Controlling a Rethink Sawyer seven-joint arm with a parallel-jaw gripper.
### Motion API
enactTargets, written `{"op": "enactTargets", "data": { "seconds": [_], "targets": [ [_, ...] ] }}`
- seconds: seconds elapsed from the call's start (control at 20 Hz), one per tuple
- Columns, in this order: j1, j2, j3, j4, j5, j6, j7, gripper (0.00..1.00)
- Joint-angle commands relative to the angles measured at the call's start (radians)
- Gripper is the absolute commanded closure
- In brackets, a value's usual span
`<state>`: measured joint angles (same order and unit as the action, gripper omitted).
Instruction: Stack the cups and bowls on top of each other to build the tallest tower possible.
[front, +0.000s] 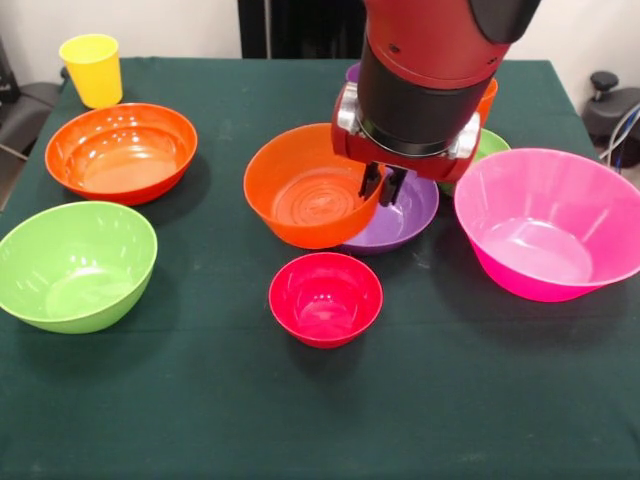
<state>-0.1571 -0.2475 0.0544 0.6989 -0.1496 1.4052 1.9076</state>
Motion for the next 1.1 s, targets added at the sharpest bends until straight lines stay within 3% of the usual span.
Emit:
{"op": "enactTargets", "data": {
  "seconds": [0.05,0.3,0.8,1.1],
  "targets": [
    [-0.024,0.009,0.052,0.092,-0.024,-0.052,-0.086,1.00],
    [-0.029,0.065,0.064,0.038,-0.034,-0.077,-0.087,1.00],
    [-0.023,0.050,0.059,0.104,-0.026,-0.158,-0.055,1.00],
    [-0.017,0.076,0.061,0.063,-0.020,-0.144,-0.048,1.00]
  ]
}}
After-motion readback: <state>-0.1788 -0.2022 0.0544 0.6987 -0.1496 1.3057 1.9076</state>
